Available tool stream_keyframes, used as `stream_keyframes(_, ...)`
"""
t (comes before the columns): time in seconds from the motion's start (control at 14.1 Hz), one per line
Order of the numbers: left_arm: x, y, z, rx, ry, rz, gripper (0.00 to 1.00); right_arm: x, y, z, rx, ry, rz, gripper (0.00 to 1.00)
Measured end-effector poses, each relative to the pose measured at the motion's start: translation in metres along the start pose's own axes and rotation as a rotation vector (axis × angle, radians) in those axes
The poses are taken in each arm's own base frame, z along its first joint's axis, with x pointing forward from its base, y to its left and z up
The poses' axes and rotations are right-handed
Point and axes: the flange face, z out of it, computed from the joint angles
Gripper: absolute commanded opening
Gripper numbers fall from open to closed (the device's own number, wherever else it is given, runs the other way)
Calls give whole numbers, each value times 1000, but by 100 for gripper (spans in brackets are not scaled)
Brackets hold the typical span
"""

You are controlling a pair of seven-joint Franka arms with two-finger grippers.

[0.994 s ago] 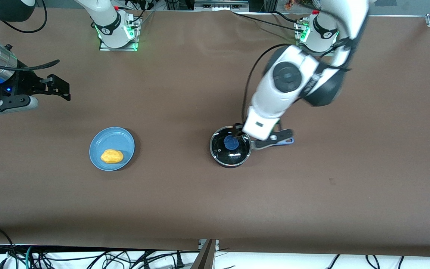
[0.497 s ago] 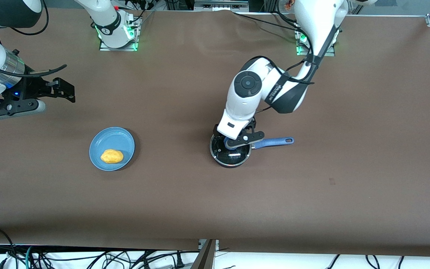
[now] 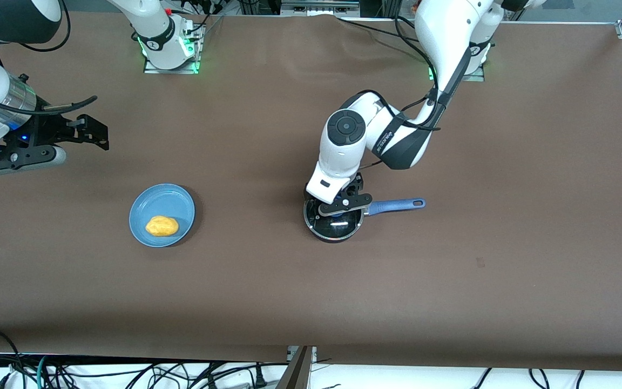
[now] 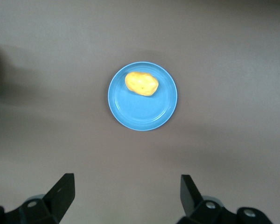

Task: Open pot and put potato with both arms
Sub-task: 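Lower the left gripper and grasp the blue lid knob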

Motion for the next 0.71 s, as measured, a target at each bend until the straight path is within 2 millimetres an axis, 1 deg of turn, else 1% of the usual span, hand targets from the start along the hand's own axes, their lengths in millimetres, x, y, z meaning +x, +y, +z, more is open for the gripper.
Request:
stream_keyframes(0.21, 0, 0, 3, 3, -2, 0, 100, 3, -4, -5, -1, 33, -6, 100)
stream_keyframes(0.5, 3, 1, 10, -13, 14, 1, 100, 5, 7, -6, -3, 49, 13, 100)
stream_keyframes(0.57, 3, 1, 12, -14, 15, 2, 95, 5, 9, -6, -3, 50, 15, 99)
stream_keyframes(0.64, 3, 1, 13, -14, 15, 1, 87, 5, 9, -6, -3, 50, 16, 100)
stream_keyframes(0.71, 4, 1, 13, -14, 16, 1, 81, 5, 9, -6, -3, 49, 16, 99)
